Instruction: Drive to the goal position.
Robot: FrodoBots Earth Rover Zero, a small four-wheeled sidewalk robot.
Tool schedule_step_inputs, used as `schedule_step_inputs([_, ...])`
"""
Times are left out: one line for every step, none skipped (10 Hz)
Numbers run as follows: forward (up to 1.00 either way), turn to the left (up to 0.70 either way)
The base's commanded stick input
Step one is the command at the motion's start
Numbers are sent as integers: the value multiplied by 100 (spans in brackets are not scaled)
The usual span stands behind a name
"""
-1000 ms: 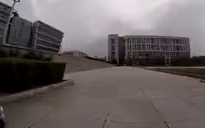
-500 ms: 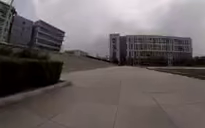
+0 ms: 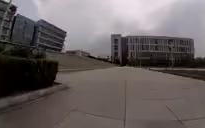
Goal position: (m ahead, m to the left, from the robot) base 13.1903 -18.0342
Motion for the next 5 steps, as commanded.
schedule_step_inputs([70,0])
schedule_step_inputs([70,0])
schedule_step_inputs([70,0])
schedule_step_inputs([70,0])
schedule_step_inputs([70,0])
